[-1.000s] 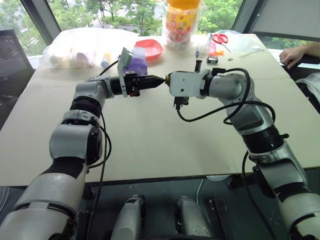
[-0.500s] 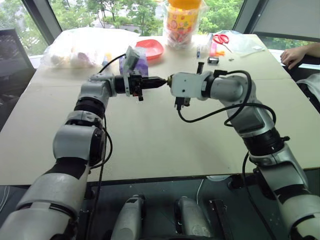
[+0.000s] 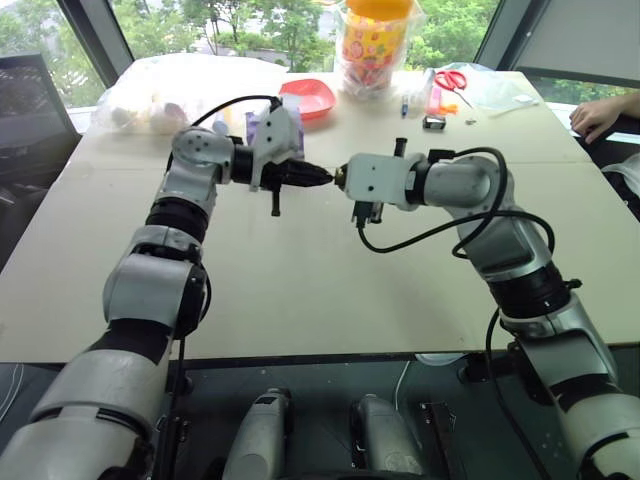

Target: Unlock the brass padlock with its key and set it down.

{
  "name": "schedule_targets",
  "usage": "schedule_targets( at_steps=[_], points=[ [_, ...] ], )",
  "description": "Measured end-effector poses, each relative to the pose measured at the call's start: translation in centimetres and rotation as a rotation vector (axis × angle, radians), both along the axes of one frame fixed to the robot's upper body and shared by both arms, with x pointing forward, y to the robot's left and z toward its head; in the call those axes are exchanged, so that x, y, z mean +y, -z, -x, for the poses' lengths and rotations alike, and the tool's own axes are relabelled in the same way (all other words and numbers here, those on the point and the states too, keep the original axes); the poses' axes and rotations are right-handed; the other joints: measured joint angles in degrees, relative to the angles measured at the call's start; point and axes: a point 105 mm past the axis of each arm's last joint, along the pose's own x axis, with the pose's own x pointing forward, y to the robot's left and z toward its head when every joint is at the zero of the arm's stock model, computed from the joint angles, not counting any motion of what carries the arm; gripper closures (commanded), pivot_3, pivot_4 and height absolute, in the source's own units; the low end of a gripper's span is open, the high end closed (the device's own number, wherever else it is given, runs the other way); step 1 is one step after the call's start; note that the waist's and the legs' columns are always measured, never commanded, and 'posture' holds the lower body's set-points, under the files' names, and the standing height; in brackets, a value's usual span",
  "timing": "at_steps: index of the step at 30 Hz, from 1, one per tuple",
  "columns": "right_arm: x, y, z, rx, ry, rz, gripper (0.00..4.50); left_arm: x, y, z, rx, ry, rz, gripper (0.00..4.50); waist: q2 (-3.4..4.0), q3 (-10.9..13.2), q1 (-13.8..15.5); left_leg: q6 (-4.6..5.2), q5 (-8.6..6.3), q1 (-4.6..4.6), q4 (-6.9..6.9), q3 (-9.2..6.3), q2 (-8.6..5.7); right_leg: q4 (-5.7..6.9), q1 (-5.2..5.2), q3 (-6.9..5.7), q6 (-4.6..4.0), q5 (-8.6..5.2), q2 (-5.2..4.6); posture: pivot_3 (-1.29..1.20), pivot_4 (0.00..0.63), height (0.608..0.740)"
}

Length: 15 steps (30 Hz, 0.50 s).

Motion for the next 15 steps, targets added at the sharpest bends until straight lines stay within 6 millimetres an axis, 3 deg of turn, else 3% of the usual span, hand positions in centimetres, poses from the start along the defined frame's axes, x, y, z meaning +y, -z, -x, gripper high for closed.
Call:
schedule_targets(
  at_steps=[6, 8, 15],
  points=[
    [0.3, -0.4, 0.2, -0.025, -0.011, -0.001, 3.82, 0.5, 0.0, 0.8, 0.298, 0.034, 0.059, 2.00, 0.00, 0.0, -0.4, 0.00, 0.00, 0.02, -0.02, -0.03, 0.03, 0.02, -0.01, -0.01, 0.01, 0.00, 0.05, 0.00, 0.150, 0.740],
    [0.2, -0.5, 0.2, -0.035, -0.006, -0.004, 3.82, 0.7, 0.1, 0.8, 0.381, 0.019, 0.107, 2.00, 0.00, 0.0, -0.4, 0.00, 0.00, 0.02, -0.02, -0.03, 0.04, 0.03, -0.01, -0.01, 0.01, 0.00, 0.05, 0.00, 0.150, 0.740],
    [0.2, -0.7, 0.1, -0.056, -0.006, -0.004, 3.82, 0.0, -1.5, -0.2, 0.432, -0.051, 0.271, 2.00, 0.00, 0.0, -0.1, 0.00, 0.00, 0.02, 0.01, -0.05, 0.04, 0.03, 0.01, -0.01, 0.01, 0.00, 0.01, 0.00, 0.150, 0.740]
  ],
)
